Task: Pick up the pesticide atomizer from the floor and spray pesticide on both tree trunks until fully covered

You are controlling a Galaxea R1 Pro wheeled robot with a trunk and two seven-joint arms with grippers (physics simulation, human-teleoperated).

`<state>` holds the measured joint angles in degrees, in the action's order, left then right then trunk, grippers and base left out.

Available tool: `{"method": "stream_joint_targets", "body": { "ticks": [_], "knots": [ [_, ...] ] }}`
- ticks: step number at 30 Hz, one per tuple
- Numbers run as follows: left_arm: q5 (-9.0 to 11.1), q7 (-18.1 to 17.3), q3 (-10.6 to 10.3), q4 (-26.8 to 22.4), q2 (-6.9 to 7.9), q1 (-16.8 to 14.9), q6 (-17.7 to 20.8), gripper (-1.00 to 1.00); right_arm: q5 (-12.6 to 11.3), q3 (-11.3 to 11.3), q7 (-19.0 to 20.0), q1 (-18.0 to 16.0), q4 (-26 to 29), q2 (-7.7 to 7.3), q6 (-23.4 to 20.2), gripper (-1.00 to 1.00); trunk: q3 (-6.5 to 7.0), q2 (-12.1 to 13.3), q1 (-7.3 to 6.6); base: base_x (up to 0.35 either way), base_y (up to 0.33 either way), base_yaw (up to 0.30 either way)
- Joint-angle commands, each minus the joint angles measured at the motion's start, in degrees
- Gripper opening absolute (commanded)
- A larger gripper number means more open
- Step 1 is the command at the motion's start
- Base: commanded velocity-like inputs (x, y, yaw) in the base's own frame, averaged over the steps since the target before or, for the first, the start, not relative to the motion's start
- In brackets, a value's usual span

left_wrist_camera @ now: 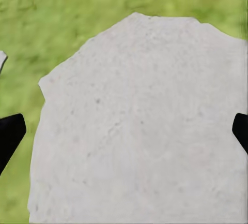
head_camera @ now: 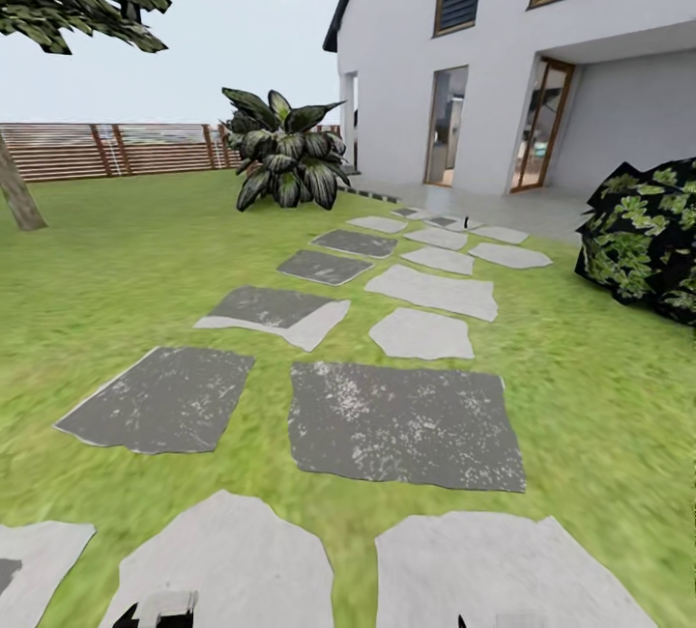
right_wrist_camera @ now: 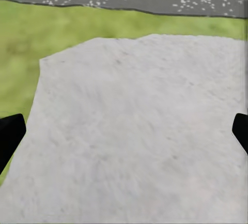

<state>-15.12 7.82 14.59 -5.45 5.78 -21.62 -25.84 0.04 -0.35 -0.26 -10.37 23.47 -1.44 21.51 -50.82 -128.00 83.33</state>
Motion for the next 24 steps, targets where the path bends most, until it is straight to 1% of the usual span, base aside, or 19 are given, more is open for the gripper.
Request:
{"method": "stream_joint_targets", "body": {
  "ticks": [1, 24],
  "knots": [
    [0.0, 0.0, 0.0, 0.0, -0.01, 0.0, 0.0, 1.0, -0.02, 0.0, 0.0, 0.0, 0.0, -0.01, -0.02, 1.0, -0.07, 0.0, 0.0, 0.339, 0.0, -0.181],
    [0.0, 0.01, 0.0, 0.0, 0.02, -0.02, 0.0, 1.0, -0.04, 0.0, 0.0, 0.0, 0.0, 0.0, -0.06, 1.0, -1.75, 0.0, 0.0, 0.339, 0.0, -0.181]
  ]
}}
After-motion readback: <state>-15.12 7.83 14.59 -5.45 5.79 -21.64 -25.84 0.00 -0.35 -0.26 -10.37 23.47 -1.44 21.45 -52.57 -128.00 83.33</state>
